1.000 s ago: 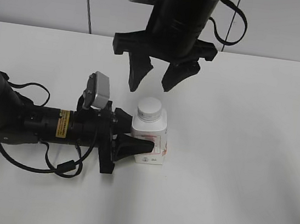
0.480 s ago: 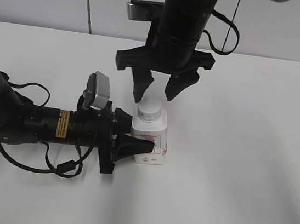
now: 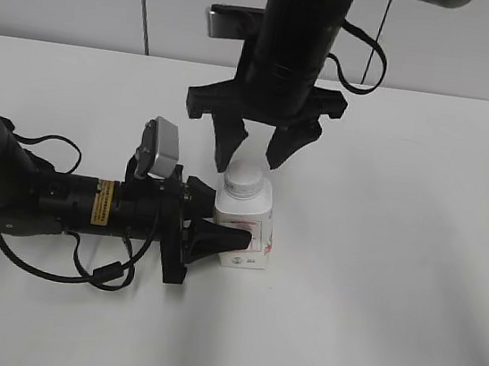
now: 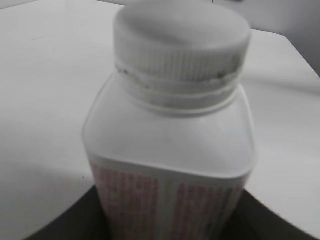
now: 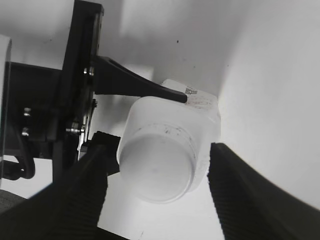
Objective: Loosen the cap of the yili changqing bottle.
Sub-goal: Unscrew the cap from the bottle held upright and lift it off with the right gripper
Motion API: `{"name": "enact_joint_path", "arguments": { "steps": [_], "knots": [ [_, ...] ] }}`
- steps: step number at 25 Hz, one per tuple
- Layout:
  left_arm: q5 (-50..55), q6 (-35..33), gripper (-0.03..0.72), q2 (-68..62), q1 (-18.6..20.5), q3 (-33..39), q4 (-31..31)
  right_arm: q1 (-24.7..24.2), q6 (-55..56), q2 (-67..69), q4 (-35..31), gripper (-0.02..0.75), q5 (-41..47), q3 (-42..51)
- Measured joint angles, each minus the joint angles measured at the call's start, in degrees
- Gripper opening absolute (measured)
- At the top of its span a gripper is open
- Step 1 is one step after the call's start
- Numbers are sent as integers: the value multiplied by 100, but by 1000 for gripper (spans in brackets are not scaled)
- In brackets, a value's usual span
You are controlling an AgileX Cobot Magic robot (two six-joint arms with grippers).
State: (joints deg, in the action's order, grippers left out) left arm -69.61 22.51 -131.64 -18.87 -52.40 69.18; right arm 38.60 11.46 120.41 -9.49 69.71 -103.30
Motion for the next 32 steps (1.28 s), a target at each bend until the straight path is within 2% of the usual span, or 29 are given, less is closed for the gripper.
{"name": "enact_joint_path", "arguments": {
  "steps": [25,32],
  "knots": [
    [0,0,333,0,0,0,6,0,17,219,108,503,0,0],
    [0,0,330,0,-6,0,1,0,17,219,62,401,0,0]
  ]
}}
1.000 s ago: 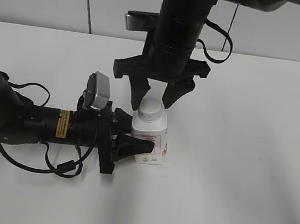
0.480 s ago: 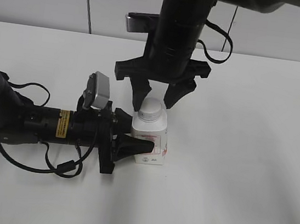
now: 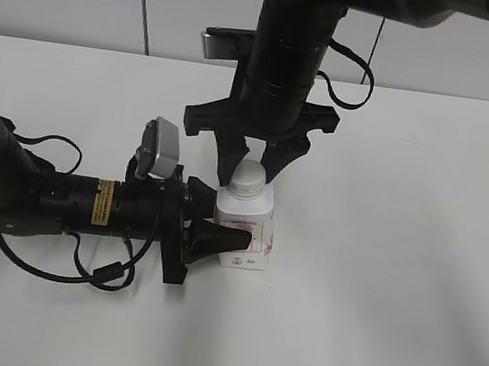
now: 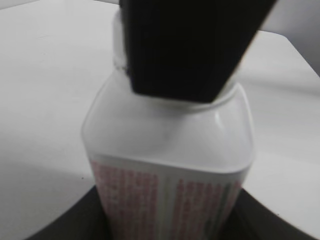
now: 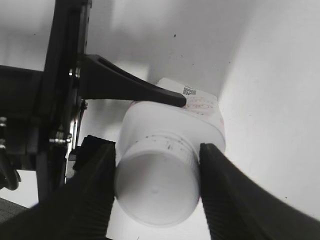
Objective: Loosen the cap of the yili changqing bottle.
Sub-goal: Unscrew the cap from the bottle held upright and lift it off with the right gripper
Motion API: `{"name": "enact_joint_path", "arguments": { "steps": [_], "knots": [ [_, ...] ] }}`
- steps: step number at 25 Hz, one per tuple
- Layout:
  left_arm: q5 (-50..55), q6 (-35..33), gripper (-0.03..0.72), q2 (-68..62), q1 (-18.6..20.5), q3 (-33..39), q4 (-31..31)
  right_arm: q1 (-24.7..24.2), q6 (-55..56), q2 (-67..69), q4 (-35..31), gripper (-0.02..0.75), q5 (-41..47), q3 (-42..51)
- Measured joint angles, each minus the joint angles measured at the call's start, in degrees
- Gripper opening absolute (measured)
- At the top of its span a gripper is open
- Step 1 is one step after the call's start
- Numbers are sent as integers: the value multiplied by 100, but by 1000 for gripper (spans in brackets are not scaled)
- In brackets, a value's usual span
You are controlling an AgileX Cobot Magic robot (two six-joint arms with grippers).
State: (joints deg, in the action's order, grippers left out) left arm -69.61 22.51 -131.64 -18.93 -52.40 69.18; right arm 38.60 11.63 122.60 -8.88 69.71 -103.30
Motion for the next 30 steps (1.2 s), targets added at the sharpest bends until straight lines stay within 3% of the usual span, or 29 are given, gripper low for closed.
{"name": "enact_joint_path", "arguments": {
  "steps": [9,22,30],
  "knots": [
    [0,0,330,0,0,0,0,0,-522,0,-6,401,0,0],
    [10,-8,328,0,0,0,23,0,-6745,-5,-144,398,41,-25],
    [10,-8,327,0,0,0,43,0,-9281,-9,-173,396,90,-32]
  ]
}}
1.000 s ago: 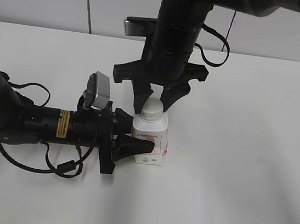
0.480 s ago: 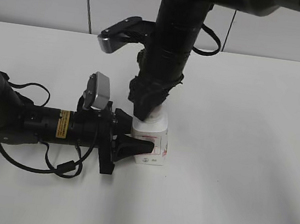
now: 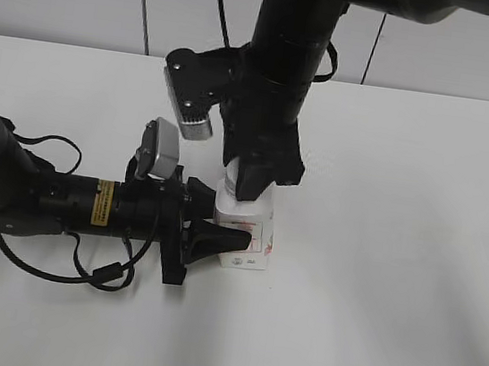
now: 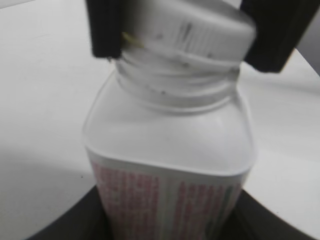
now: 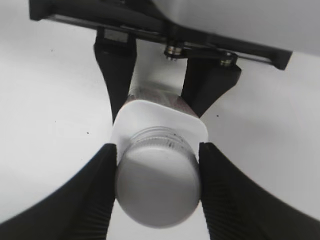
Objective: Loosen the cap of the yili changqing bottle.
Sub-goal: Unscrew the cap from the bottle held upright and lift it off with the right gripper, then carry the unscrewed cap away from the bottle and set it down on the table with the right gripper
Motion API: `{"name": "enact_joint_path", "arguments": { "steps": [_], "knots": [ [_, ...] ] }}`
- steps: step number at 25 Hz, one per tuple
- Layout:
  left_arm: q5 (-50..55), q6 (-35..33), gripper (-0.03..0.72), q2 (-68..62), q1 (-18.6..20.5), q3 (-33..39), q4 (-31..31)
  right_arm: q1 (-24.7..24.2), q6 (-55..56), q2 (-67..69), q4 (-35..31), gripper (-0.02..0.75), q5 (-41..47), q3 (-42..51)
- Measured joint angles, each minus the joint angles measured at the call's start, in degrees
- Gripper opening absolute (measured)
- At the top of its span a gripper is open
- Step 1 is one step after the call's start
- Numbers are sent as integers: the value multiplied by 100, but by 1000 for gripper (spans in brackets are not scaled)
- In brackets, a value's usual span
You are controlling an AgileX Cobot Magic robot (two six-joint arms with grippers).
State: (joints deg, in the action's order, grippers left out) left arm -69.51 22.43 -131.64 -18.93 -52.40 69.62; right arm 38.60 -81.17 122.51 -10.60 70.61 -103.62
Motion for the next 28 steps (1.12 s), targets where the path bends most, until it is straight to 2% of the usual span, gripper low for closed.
{"name": "enact_joint_path", "arguments": {
  "steps": [3,8,22,28],
  "knots": [
    [0,0,324,0,0,0,4,0,-816,-2,-32,396,5,0],
    [0,0,324,0,5,0,6,0,-1122,-7,-37,396,8,0],
    [-11,37,321,0,11,0,105,0,-1099,-155,-260,395,-37,-407],
    [-11,31,321,0,11,0,140,0,-235,-304,-233,393,-48,-412]
  ]
}}
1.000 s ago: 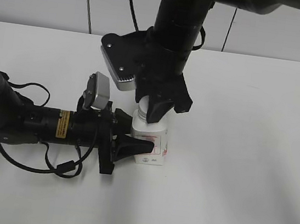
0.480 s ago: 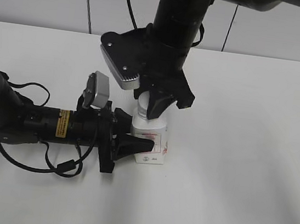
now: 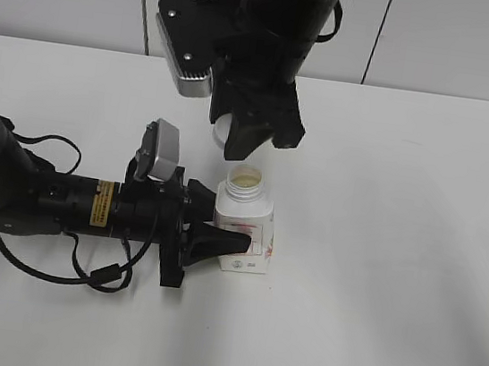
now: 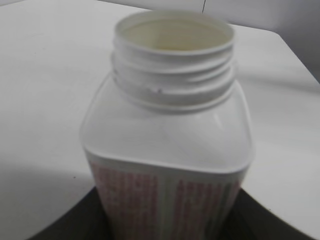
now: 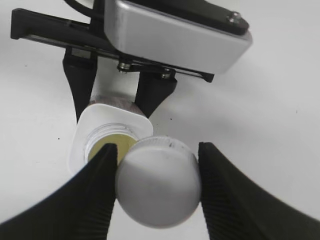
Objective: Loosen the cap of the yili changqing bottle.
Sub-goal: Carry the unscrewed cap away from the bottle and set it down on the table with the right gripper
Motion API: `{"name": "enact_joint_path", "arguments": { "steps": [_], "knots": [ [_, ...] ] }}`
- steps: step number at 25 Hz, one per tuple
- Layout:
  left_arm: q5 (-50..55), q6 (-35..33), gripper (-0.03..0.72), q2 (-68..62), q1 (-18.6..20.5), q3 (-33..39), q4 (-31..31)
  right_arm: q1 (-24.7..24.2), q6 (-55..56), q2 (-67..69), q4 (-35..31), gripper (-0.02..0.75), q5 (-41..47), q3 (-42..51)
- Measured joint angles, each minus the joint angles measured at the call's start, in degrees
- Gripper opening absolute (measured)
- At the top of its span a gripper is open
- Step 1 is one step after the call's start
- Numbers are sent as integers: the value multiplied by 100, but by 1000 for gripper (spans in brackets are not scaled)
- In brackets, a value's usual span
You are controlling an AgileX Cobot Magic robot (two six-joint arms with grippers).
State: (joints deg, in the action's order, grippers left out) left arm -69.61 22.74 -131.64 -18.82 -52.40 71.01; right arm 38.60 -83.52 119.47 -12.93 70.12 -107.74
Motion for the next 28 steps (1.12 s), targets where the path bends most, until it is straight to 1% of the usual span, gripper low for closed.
{"name": "enact_joint_path", "arguments": {
  "steps": [2,5,8,13,18,20,22,26,28],
  "knots": [
    [0,0,321,5,0,0,5,0,333,-66,68,392,0,0],
    [0,-5,321,5,0,0,11,0,1114,-192,126,392,0,0],
    [0,-5,321,5,0,0,16,0,2238,-283,152,392,0,0],
    [-6,-5,321,5,0,0,32,0,5110,-318,152,392,0,0],
    [-10,-5,321,5,0,0,39,0,7585,-325,152,392,0,0],
    [-12,-5,321,5,0,0,45,-6,8123,-325,152,392,0,0],
    [-12,-5,321,5,0,0,50,-32,8352,-325,152,392,0,0],
    [-12,-5,321,12,0,0,50,-212,8444,-362,141,392,0,0],
    [103,-11,321,59,-5,0,72,-392,8455,-427,141,391,0,0]
  ]
}}
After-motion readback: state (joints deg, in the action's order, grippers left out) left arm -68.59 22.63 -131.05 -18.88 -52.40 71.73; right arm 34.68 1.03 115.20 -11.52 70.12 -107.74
